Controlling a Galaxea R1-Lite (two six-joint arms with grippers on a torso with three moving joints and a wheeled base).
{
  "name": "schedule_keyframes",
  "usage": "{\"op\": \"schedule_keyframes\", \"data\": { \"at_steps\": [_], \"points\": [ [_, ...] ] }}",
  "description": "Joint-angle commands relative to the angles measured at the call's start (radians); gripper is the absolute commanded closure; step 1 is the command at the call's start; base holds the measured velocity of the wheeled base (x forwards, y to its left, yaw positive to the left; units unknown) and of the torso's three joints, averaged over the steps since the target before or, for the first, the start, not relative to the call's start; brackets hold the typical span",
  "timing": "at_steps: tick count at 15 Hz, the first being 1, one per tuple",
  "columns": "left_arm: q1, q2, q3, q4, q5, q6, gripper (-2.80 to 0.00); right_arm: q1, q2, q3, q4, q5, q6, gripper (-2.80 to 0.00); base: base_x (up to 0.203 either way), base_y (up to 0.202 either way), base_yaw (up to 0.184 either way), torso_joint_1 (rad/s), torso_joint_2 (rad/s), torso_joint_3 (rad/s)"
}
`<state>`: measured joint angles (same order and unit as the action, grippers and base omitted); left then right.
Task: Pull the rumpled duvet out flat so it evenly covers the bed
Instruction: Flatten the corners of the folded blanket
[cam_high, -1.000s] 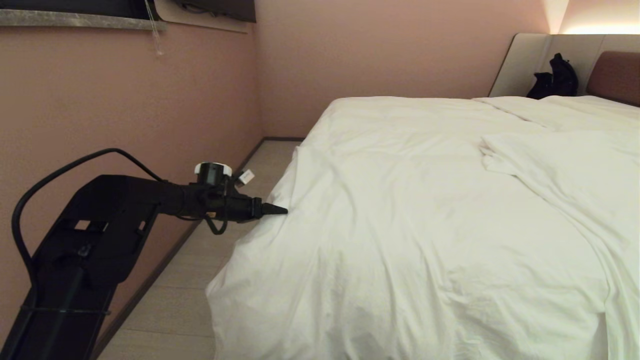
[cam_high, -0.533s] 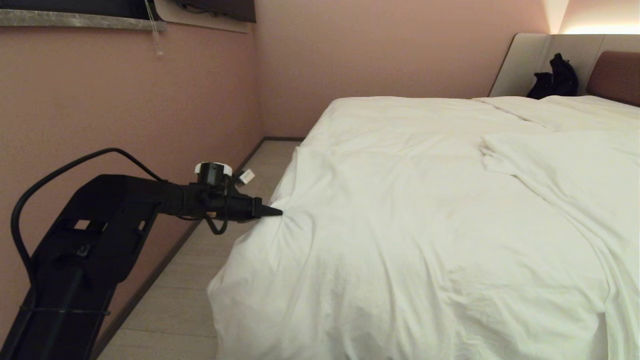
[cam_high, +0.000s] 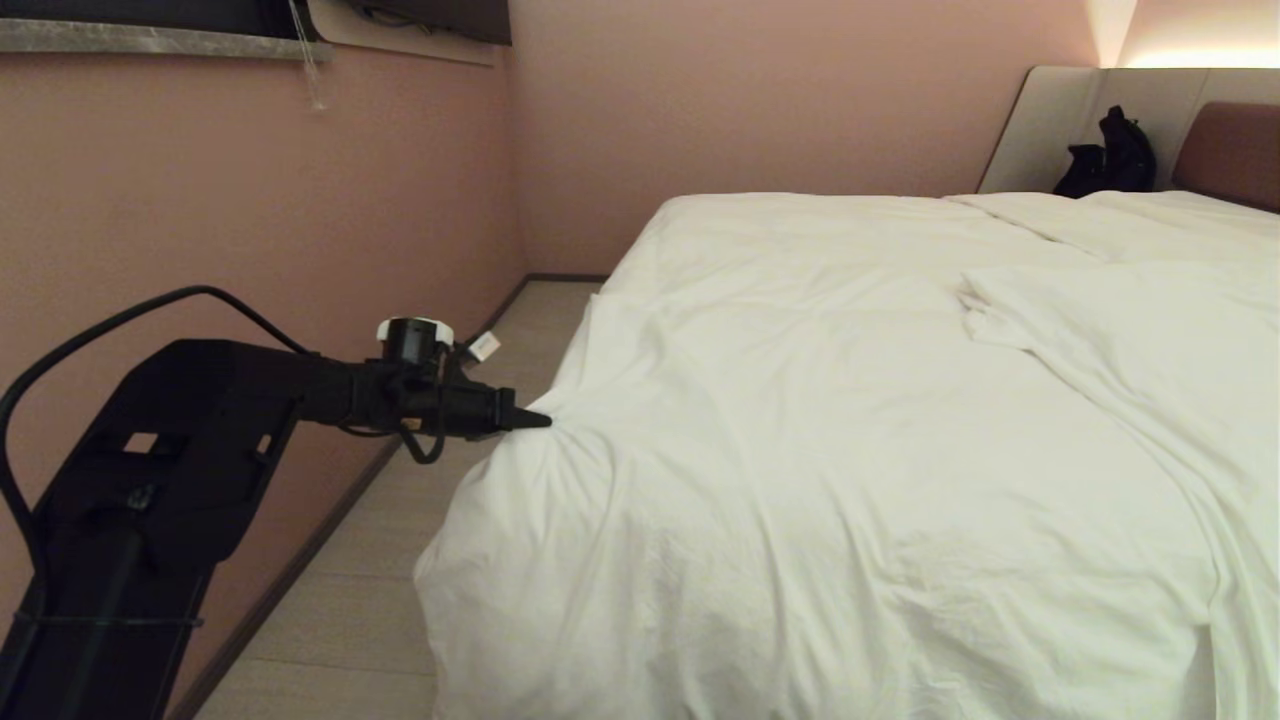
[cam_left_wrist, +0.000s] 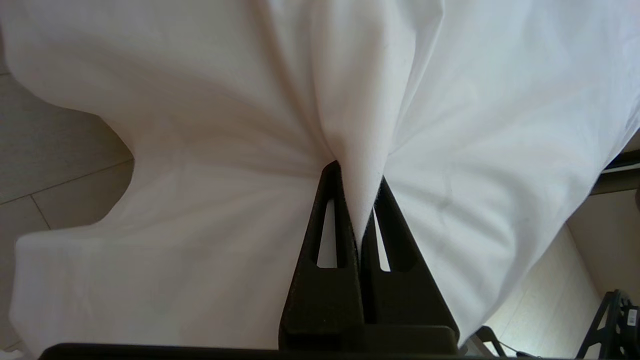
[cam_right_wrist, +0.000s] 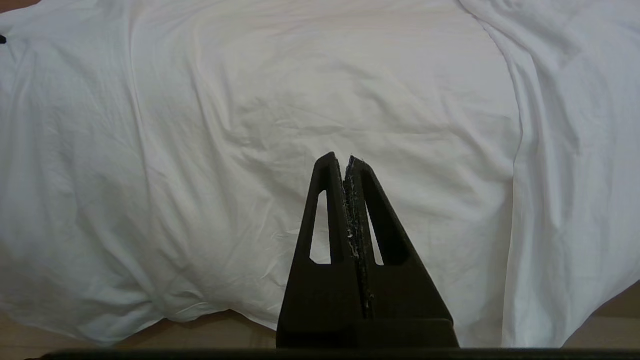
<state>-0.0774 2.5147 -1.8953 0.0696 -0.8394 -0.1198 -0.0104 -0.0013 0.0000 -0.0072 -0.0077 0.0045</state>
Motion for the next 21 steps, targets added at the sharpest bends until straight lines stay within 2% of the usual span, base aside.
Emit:
{"op": "schedule_keyframes", "data": {
  "at_steps": [1, 6, 11, 14, 21],
  "points": [
    [0.019, -0.041, 0.043, 0.001, -0.003, -0.001, 0.0, 0.0, 0.001, 0.0, 0.0, 0.0, 0.0, 0.0, 0.0, 0.0, 0.0, 0.0, 0.0, 0.0],
    [0.085, -0.11, 0.164, -0.01, -0.003, 0.002, 0.0, 0.0, 0.001, 0.0, 0.0, 0.0, 0.0, 0.0, 0.0, 0.0, 0.0, 0.0, 0.0, 0.0],
    [0.134, -0.135, 0.253, -0.01, -0.004, 0.064, 0.0, 0.0, 0.001, 0.0, 0.0, 0.0, 0.0, 0.0, 0.0, 0.0, 0.0, 0.0, 0.0, 0.0],
    [0.137, -0.139, 0.266, -0.009, -0.004, 0.086, 0.0, 0.0, 0.001, 0.0, 0.0, 0.0, 0.0, 0.0, 0.0, 0.0, 0.0, 0.0, 0.0, 0.0],
    [0.136, -0.135, 0.274, -0.007, -0.004, 0.088, 0.0, 0.0, 0.001, 0.0, 0.0, 0.0, 0.0, 0.0, 0.0, 0.0, 0.0, 0.0, 0.0, 0.0]
  ]
}}
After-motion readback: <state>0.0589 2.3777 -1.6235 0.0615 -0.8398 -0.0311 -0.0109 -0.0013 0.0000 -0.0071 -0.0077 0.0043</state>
